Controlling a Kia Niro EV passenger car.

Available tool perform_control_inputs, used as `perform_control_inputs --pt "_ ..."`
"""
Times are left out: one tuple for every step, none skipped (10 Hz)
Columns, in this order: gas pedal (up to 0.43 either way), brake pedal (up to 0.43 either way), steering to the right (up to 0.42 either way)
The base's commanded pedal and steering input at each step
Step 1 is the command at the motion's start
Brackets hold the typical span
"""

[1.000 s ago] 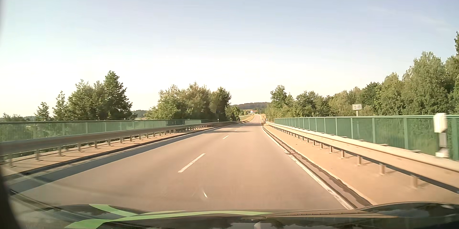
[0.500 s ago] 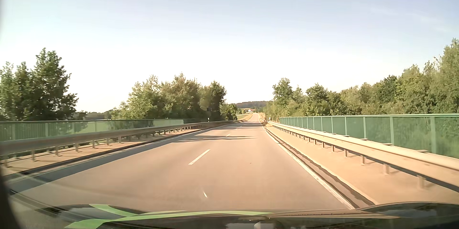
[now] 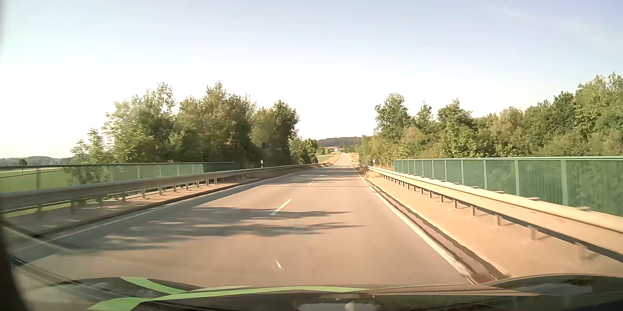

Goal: Follow the waypoints while adhering to traffic rules and regulations

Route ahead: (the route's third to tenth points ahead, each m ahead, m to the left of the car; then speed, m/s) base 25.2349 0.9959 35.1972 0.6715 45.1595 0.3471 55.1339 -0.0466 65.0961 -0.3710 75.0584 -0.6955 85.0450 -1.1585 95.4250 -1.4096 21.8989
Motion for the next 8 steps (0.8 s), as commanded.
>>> perform_control_inputs --pt "0.22 0.0 0.001" --pt "0.22 0.0 0.001" --pt "0.22 0.0 0.002" --pt "0.22 0.0 0.001" --pt "0.22 0.0 0.001" --pt "0.209 0.0 0.001" --pt "0.209 0.0 0.001" --pt "0.209 0.0 0.001"
